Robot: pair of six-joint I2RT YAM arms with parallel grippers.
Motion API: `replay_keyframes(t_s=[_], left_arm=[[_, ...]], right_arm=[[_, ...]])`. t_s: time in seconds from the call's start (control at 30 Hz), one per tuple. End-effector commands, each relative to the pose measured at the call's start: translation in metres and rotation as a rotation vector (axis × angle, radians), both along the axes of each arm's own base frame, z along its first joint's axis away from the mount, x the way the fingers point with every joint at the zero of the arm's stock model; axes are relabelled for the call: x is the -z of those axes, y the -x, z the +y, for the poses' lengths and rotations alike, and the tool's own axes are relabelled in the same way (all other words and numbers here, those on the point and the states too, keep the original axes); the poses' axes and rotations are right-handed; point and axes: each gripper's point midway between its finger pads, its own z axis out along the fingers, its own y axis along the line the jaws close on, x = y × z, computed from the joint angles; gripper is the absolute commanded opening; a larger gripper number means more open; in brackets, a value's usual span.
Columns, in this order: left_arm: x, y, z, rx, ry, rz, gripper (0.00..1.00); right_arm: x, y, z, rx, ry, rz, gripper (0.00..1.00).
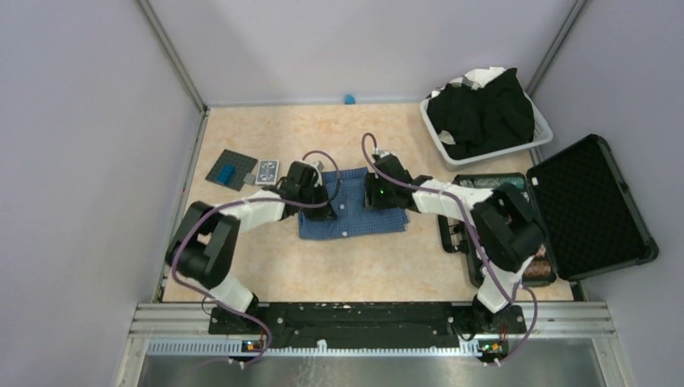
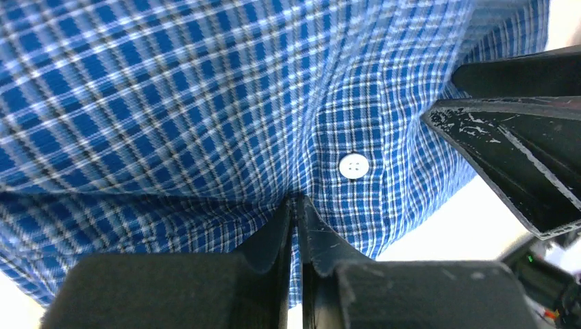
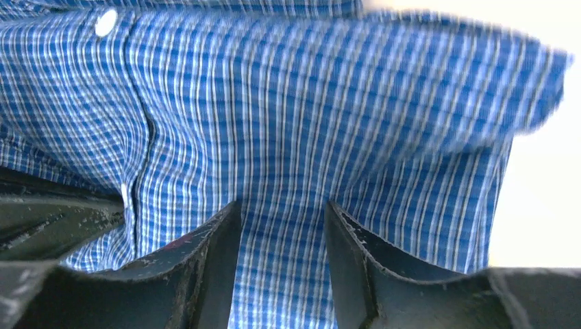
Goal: Fold and stack the long sleeve shirts
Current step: Fold the shirt at the center of the board.
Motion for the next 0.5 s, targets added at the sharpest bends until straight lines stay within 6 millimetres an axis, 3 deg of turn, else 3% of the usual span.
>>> replay_keyframes(t_s=[0.0,0.07,0.13,0.2,0.23,0.3,0.37,0.47], left_arm=[[-0.036,0.051,-0.009,-0.028,0.081,-0.021,0.11],[-0.044,0.07,-0.001,-0.045,0.07,-0.02,0.13],[-0.059,0.068,0.014,-0.076,0.023,-0.079,0.19],[-0.075,0.054,0.028,-0.114,-0.051,-0.167,0.26],[-0.08,0.046,0.034,-0.119,-0.092,-0.205,0.34],[-0.089,0.03,0.047,-0.15,-0.169,-0.224,0.42],[-0.087,0.023,0.055,-0.147,-0.255,-0.2,0.49],[-0.082,0.02,0.058,-0.1,-0.328,-0.17,0.53]], right_arm=[[-0.016,0.072,-0.004,-0.048,-0.034,0.034,0.47],[-0.025,0.094,-0.015,-0.051,-0.041,0.047,0.47],[-0.04,0.098,-0.026,-0.03,-0.036,0.019,0.47],[-0.058,0.089,-0.034,-0.016,-0.002,-0.036,0.48],[-0.065,0.082,-0.036,-0.01,0.014,-0.061,0.5],[-0.072,0.066,-0.042,0.0,0.056,-0.085,0.53],[-0.076,0.05,-0.05,0.023,0.092,-0.11,0.54],[-0.074,0.037,-0.061,0.045,0.115,-0.104,0.56]])
